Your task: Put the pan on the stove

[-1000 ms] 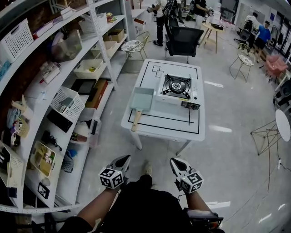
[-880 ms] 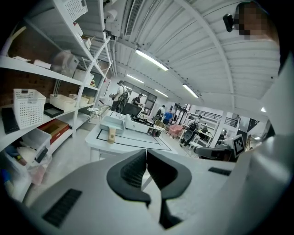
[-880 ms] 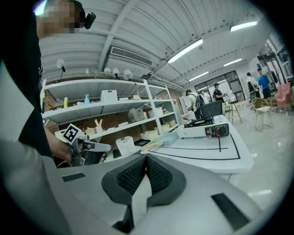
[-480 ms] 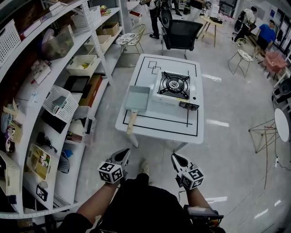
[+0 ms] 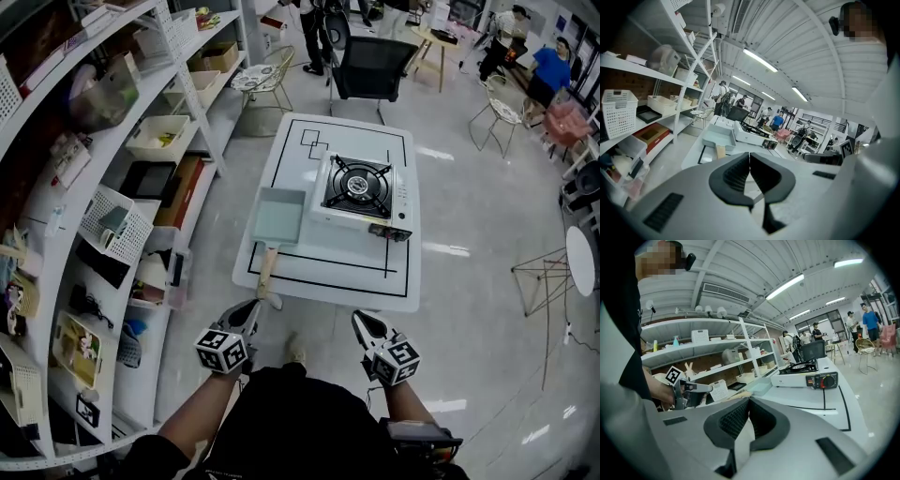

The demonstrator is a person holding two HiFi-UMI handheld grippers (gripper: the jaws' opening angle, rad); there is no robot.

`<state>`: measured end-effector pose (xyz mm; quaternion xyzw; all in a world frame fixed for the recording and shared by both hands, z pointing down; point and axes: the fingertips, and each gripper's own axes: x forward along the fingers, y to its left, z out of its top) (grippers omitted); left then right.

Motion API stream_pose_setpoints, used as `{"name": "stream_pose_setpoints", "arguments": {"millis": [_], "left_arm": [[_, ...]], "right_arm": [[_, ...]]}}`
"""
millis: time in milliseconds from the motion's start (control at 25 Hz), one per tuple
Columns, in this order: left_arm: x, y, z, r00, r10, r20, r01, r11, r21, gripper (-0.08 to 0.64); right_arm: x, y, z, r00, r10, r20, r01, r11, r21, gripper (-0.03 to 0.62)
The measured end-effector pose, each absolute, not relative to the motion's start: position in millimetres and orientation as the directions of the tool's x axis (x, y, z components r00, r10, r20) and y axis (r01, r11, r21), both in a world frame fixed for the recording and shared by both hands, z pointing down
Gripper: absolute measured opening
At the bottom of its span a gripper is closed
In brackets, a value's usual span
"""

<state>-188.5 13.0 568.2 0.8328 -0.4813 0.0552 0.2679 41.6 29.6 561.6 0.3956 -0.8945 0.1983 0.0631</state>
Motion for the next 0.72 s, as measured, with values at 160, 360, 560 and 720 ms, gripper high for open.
{"name": "stream_pose_setpoints", "arguments": {"millis": [160, 360, 560, 720], "left_arm": [[-196, -11, 573, 0.531, -0.768, 0.359, -0.827, -0.375, 0.42, 0.01], [-203, -38, 571, 0.545, -0.759, 0.356, -0.816, -0.383, 0.432, 0.009], [-217, -53, 585, 0.528, -0.748, 0.402, -0.829, -0.352, 0.435, 0.009], [-221, -65, 599, 0.541, -0.724, 0.427, -0.823, -0.351, 0.447, 0.011]], "right_arm": [[39, 10, 559, -0.671, -0.684, 0.286, -0.741, 0.6, -0.301, 0.025], [36, -13, 553, -0.654, -0.696, 0.297, -0.756, 0.583, -0.297, 0.026], [32, -27, 558, -0.644, -0.696, 0.318, -0.765, 0.581, -0.277, 0.026], [29, -41, 560, -0.637, -0.701, 0.321, -0.771, 0.577, -0.27, 0.026]]}}
